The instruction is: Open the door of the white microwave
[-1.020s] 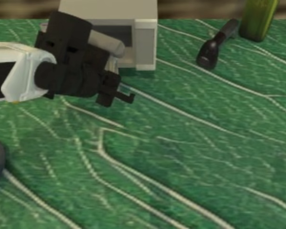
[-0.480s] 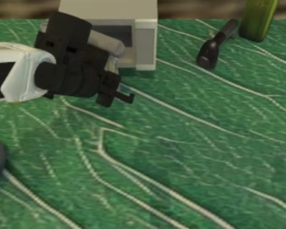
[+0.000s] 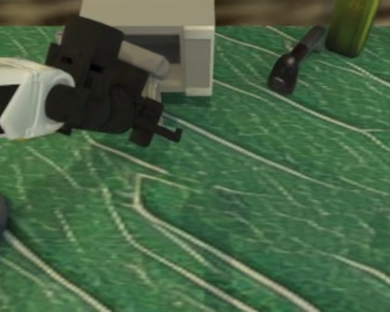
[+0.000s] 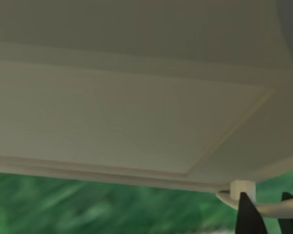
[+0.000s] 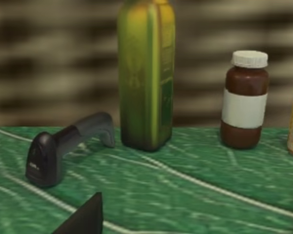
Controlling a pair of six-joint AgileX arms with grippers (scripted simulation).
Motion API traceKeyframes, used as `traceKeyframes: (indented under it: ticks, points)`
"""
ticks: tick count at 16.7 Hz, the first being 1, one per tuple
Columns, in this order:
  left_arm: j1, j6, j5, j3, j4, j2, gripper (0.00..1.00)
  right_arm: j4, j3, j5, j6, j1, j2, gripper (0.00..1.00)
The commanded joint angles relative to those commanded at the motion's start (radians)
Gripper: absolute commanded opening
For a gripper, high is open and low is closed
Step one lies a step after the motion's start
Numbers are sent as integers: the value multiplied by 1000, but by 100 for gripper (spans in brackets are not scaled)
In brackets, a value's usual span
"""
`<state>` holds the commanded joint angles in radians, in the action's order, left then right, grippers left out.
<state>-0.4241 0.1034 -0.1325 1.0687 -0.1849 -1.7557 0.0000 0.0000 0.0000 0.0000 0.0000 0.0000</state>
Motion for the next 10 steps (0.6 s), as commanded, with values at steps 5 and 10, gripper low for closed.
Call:
traceKeyframes:
  ticks: [5, 10]
  points:
    - [29, 57, -37, -18, -3, 19, 0, 0, 0, 0, 0, 0, 0, 100]
    - [29, 58, -38, -18, -4, 19, 0, 0, 0, 0, 0, 0, 0, 100]
